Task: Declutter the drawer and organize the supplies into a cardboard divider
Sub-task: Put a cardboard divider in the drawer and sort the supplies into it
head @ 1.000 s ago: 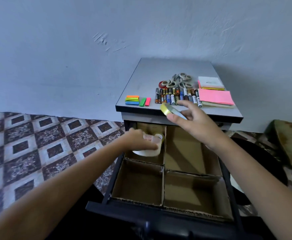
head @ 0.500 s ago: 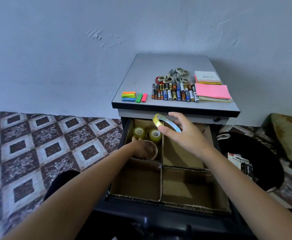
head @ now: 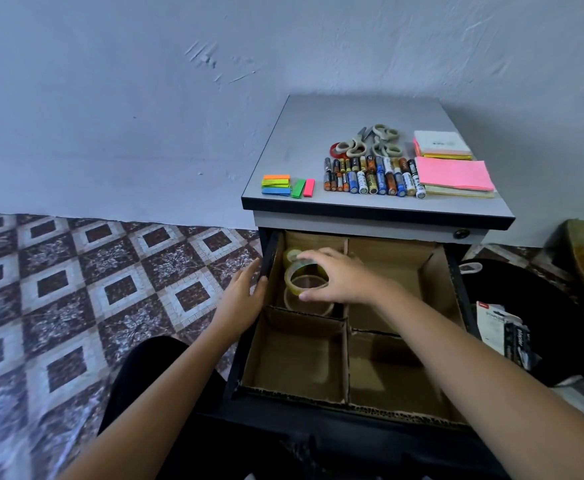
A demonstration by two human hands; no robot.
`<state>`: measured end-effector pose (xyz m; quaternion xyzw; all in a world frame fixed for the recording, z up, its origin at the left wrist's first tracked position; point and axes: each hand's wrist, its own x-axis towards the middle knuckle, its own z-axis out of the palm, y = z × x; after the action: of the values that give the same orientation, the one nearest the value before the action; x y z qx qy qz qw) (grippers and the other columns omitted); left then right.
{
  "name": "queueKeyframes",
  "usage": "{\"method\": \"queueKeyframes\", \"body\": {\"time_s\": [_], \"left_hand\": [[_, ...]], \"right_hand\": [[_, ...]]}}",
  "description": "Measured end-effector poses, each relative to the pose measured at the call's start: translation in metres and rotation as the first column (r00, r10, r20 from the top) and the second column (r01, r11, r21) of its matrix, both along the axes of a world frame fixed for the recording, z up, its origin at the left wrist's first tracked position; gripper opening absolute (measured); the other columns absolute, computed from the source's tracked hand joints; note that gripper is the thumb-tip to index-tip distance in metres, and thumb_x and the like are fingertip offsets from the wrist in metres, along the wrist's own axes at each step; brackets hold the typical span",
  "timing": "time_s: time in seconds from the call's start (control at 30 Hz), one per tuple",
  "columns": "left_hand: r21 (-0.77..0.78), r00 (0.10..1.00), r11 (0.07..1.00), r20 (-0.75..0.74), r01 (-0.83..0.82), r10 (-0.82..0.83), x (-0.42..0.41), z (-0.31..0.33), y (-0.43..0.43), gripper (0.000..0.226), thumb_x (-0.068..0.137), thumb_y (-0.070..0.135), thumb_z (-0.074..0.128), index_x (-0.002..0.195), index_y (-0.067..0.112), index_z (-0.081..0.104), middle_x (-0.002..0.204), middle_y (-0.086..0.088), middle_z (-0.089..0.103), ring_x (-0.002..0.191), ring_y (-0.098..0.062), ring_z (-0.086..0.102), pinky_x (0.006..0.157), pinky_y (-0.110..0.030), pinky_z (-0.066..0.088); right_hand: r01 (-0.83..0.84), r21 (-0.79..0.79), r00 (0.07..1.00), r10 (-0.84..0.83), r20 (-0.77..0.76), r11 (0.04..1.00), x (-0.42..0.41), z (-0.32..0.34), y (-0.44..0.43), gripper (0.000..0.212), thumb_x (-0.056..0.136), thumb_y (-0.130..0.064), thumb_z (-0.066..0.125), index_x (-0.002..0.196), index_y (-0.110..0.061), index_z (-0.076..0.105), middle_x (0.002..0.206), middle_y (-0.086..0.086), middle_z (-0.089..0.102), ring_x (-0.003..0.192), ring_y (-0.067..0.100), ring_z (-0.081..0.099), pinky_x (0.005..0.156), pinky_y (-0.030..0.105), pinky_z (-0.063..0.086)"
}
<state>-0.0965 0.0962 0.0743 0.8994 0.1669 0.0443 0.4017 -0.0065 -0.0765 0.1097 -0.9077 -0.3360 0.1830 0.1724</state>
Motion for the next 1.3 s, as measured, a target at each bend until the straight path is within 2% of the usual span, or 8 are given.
{"method": "queueKeyframes", "body": {"time_s": [0.2,0.43,0.7,0.87,1.0,1.13,1.23,1.3], "left_hand": [[-0.068,0.998,0.996,-0.025,-0.059,0.057,-0.001,-0.013,-0.004,0.052,0.099,0.034,0.04,0.147,0.018,0.027,0.147,-0.004,0.039,0.133,-0.019,0.038,0.102,-0.029,0.033],[-0.116,0.998,0.991,-0.001,-0.067,0.068,-0.001,-0.014,-0.004,0.052,0.098,0.032,0.043,0.145,0.015,0.031,0.144,-0.005,0.042,0.131,-0.019,0.041,0.102,-0.028,0.034],[-0.092,0.998,0.994,-0.015,-0.057,0.056,-0.002,-0.014,-0.004,0.053,0.098,0.033,0.042,0.146,0.015,0.029,0.147,-0.005,0.039,0.134,-0.019,0.037,0.104,-0.029,0.032],[-0.003,0.999,1.0,-0.04,-0.024,0.024,-0.001,-0.015,-0.001,0.055,0.098,0.037,0.041,0.147,0.019,0.024,0.147,-0.008,0.035,0.132,-0.022,0.04,0.105,-0.036,0.036],[0.085,0.98,0.996,0.196,-0.032,0.015,0.012,0.021,0.002,0.047,0.097,0.032,0.044,0.14,0.018,0.035,0.132,-0.004,0.042,0.112,-0.01,0.047,0.091,-0.023,0.043],[0.228,0.916,0.974,0.387,0.015,-0.105,0.057,0.09,0.006,0.028,0.095,0.023,0.049,0.12,0.012,0.055,0.111,-0.001,0.053,0.097,-0.012,0.053,0.081,-0.02,0.041],[0.326,0.922,0.943,0.342,0.067,-0.183,0.106,0.136,0.0,0.023,0.094,0.022,0.049,0.111,0.012,0.061,0.106,-0.002,0.062,0.096,-0.015,0.056,0.079,-0.022,0.037],[0.415,0.947,0.903,0.232,0.11,-0.222,0.141,0.153,-0.007,0.025,0.093,0.022,0.048,0.11,0.01,0.062,0.11,-0.005,0.064,0.1,-0.019,0.057,0.078,-0.023,0.038]], "right_hand": [[-0.124,-0.133,0.992,0.124,-0.006,0.983,0.015,-0.019,0.006,0.078,0.079,-0.06,0.061,0.144,-0.044,0.02,0.155,-0.007,0.023,0.142,0.02,0.022,0.113,0.05,0.022],[-0.222,-0.352,0.973,0.232,-0.013,0.909,0.019,-0.012,0.009,0.09,0.084,-0.039,0.065,0.144,-0.052,-0.001,0.156,-0.008,0.019,0.144,0.022,0.014,0.11,0.055,0.018],[-0.195,-0.346,0.979,0.205,-0.009,0.918,0.018,-0.016,0.007,0.094,0.082,-0.031,0.068,0.143,-0.053,0.0,0.157,-0.012,0.017,0.145,0.019,0.01,0.11,0.064,0.01],[-0.112,-0.167,0.994,0.109,-0.028,0.98,0.012,-0.002,-0.001,0.085,0.085,-0.037,0.064,0.147,-0.044,0.007,0.158,-0.008,0.014,0.146,0.018,0.012,0.113,0.061,0.015],[-0.067,0.064,0.997,0.07,-0.036,0.996,0.009,0.045,-0.017,0.054,0.09,-0.033,0.058,0.14,-0.031,0.039,0.14,-0.007,0.047,0.125,0.01,0.045,0.101,0.029,0.039],[0.054,0.236,0.998,-0.059,0.015,0.97,0.019,0.099,-0.035,0.03,0.092,-0.029,0.057,0.121,-0.023,0.061,0.107,-0.011,0.06,0.1,0.005,0.055,0.086,0.021,0.04],[0.172,0.37,0.981,-0.192,0.017,0.913,0.042,0.127,-0.044,0.021,0.092,-0.023,0.058,0.11,-0.016,0.067,0.086,-0.01,0.065,0.079,0.005,0.062,0.068,0.011,0.043],[0.242,0.403,0.962,-0.271,0.016,0.883,0.061,0.135,-0.046,0.019,0.092,-0.021,0.057,0.105,-0.012,0.069,0.083,-0.003,0.068,0.075,0.012,0.065,0.064,0.018,0.046]]}}
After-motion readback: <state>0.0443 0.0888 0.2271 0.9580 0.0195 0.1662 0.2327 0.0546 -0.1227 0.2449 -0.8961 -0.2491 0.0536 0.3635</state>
